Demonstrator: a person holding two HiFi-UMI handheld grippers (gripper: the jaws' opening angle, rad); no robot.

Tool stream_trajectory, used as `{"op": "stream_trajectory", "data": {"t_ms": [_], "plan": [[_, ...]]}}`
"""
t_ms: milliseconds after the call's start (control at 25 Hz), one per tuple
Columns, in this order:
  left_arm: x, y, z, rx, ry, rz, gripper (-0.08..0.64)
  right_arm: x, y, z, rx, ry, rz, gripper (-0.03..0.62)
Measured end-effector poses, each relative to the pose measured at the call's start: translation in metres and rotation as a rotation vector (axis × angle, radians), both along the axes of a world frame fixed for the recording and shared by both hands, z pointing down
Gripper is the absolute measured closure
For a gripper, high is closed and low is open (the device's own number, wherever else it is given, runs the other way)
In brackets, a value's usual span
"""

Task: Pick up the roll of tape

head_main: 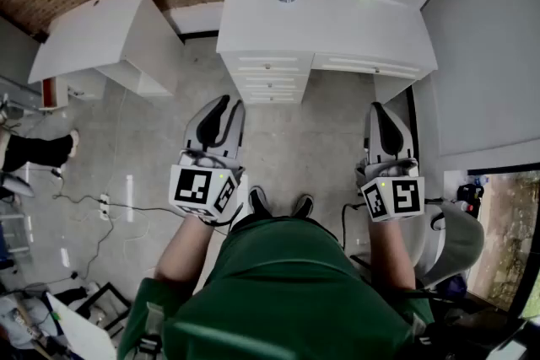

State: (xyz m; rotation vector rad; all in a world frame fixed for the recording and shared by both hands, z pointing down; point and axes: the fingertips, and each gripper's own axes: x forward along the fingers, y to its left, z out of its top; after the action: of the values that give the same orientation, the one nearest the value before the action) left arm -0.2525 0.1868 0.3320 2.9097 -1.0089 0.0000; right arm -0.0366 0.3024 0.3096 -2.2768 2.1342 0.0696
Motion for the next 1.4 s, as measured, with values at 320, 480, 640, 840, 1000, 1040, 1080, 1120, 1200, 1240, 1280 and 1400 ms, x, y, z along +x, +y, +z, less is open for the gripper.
{"op": "stream_trajectory", "data": {"t_ms": [320, 480, 640, 840, 1000, 1040, 1080, 1120, 1200, 1240, 1280, 1400], "plan": [[0.015, 0.013, -0.006, 0.005, 0.001, -0.012, 0.459, 0.014, 0.011, -0.005, 0.004, -0.004, -0.018, 0.571], [0.02, 0.015, -0.01, 0.024, -0.003, -0.041, 0.458, 0.027, 0.015, -0.005, 0.001, -0.023, -0.018, 0.566], [0.029, 0.02, -0.011, 0.014, -0.008, -0.074, 0.42, 0.043, 0.021, -0.002, -0.032, -0.019, -0.032, 0.424], [0.042, 0.031, -0.003, -0.029, -0.017, -0.095, 0.373, 0.058, 0.033, 0.0, -0.034, -0.011, -0.054, 0.396], [0.049, 0.039, 0.006, -0.045, -0.032, -0.112, 0.368, 0.071, 0.037, 0.007, -0.048, -0.015, -0.068, 0.396], [0.051, 0.04, 0.009, -0.052, -0.037, -0.114, 0.368, 0.074, 0.037, 0.01, -0.054, -0.018, -0.07, 0.396], [0.053, 0.041, 0.013, -0.059, -0.043, -0.115, 0.368, 0.077, 0.037, 0.013, -0.06, -0.022, -0.072, 0.396], [0.054, 0.04, 0.017, -0.067, -0.05, -0.118, 0.368, 0.079, 0.036, 0.015, -0.064, -0.025, -0.073, 0.396], [0.055, 0.033, 0.024, -0.083, -0.055, -0.121, 0.368, 0.082, 0.031, 0.019, -0.069, -0.03, -0.069, 0.396], [0.056, 0.027, 0.026, -0.09, -0.056, -0.121, 0.368, 0.085, 0.026, 0.02, -0.071, -0.032, -0.065, 0.396], [0.057, 0.019, 0.029, -0.096, -0.056, -0.122, 0.368, 0.087, 0.02, 0.021, -0.072, -0.034, -0.061, 0.396], [0.064, -0.01, 0.037, -0.107, -0.051, -0.119, 0.368, 0.092, -0.003, 0.024, -0.079, -0.036, -0.053, 0.397]]}}
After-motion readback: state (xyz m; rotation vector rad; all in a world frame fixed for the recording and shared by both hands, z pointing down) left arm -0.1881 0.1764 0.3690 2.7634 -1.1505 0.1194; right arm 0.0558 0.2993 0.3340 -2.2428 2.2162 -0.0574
